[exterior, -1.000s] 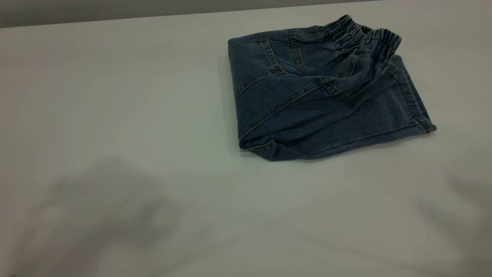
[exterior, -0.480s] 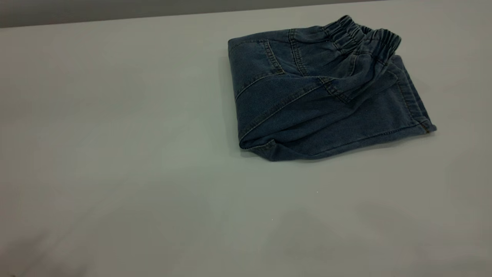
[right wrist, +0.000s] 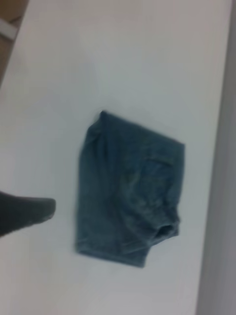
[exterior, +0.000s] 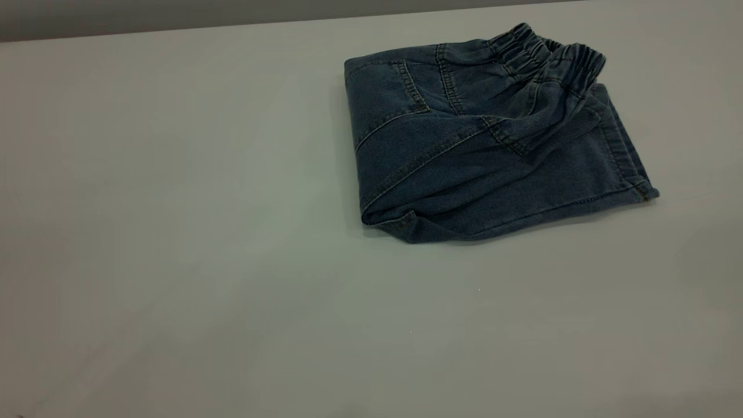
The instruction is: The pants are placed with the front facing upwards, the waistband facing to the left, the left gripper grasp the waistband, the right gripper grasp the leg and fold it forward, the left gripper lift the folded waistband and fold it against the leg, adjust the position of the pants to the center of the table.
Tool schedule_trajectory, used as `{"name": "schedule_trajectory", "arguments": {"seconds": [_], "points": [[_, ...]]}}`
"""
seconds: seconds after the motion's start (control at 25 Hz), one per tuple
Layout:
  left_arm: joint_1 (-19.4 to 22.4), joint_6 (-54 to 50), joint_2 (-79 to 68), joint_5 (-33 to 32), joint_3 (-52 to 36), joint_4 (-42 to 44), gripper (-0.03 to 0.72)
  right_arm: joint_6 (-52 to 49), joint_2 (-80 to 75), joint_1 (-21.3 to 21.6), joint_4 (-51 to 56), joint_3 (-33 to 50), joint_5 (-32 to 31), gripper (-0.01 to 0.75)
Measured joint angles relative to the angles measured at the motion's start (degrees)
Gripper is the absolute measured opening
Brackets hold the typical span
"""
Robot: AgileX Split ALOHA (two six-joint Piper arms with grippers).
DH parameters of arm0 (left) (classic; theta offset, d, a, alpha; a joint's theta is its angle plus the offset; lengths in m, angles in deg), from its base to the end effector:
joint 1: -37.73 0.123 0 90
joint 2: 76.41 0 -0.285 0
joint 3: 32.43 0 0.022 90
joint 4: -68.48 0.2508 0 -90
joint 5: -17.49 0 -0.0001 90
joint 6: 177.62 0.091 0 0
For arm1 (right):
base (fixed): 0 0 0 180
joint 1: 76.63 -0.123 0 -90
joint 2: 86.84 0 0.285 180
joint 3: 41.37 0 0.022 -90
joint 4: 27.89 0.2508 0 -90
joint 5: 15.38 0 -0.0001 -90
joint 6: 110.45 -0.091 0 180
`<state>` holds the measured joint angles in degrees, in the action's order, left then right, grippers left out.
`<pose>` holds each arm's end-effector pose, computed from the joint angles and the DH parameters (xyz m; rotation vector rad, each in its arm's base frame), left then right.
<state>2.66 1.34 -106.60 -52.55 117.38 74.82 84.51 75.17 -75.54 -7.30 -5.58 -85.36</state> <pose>0.0298 -0.0094 0.3508 0.6552 2.1809 -0.1943 -0.0088 0.0303 0.3307 -0.3161 2.0906 0.2690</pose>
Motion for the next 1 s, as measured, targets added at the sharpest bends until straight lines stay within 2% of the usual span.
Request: {"name": "schedule_trajectory", "arguments": {"seconds": [0.32,0.68,0.84,1.0], "points": [[0.00,0.16,6.55,1.97,-8.39,-0.14,0.571,0.54,2.53,0.00,-5.03,8.81,6.50,0.386],[0.00,0.23,6.63,6.07,-13.66,-0.21,0.571,0.54,8.73,0.00,-7.96,9.87,7.30,0.386],[0.00,-1.18,6.58,10.20,-16.65,-0.31,0.571,0.49,9.39,-0.08,-7.96,10.97,7.29,0.386],[0.00,-1.25,6.58,11.22,-17.08,-0.38,0.571,0.49,10.24,-1.86,-7.43,11.95,7.91,0.386]]}}
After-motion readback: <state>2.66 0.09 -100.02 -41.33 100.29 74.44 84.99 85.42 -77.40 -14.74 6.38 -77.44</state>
